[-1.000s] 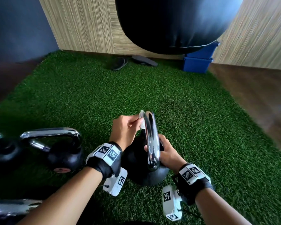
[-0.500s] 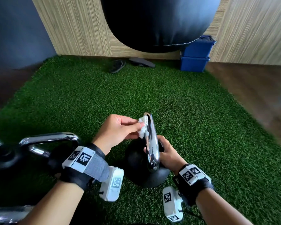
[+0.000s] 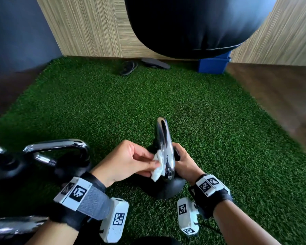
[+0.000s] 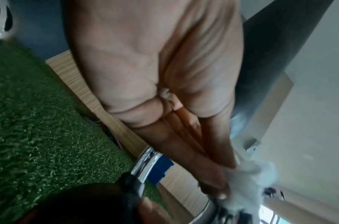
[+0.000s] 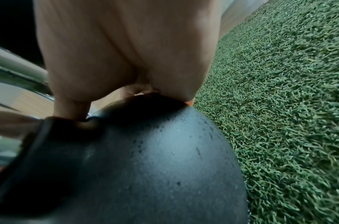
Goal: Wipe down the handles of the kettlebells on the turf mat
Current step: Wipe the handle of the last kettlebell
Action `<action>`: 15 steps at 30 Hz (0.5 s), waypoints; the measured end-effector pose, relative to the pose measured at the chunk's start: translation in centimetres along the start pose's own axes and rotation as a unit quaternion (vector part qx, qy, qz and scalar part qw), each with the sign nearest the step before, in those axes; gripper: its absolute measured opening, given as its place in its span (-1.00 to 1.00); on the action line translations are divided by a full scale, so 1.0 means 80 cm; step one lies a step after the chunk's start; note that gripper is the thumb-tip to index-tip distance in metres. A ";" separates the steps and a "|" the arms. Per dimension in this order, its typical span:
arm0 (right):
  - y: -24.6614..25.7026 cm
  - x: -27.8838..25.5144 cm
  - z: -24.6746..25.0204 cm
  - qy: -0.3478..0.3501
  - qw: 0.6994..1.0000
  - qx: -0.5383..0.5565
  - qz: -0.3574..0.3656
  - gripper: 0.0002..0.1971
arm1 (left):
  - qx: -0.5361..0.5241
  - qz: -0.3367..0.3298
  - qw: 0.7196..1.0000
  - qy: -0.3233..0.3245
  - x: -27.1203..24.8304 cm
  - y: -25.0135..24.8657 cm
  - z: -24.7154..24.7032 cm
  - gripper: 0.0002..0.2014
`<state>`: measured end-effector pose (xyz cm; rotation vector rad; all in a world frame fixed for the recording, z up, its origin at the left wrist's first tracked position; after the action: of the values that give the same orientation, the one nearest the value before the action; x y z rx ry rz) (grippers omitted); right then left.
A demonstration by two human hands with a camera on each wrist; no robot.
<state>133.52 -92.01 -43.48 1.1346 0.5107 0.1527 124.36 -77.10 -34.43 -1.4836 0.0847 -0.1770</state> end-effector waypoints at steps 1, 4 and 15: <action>0.000 0.000 0.000 0.002 1.000 0.003 -0.001 -0.34 | 0.015 -0.011 1.000 0.013 -0.004 0.002 -0.002 -0.69; -0.001 0.001 -0.001 0.005 1.000 0.018 0.001 -0.35 | 0.065 -0.050 0.997 0.003 -0.011 0.004 0.000 -0.67; -0.008 0.003 0.001 -0.016 1.000 0.000 0.000 -0.41 | 0.214 -0.123 0.968 -0.044 -0.034 0.022 -0.014 -0.81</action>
<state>133.69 -92.25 -44.12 1.1358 0.4826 0.1346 121.58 -77.59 -36.40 -1.0634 -0.2011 -0.3080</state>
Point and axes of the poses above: each hand's wrist, its own x-axis towards the middle knuckle, its own z-axis out of the back of the hand, y = z × x, the point moved 8 cm from there along x, towards the middle knuckle, and after that the axes turned 12 degrees about -z, right-handed, at the moved point
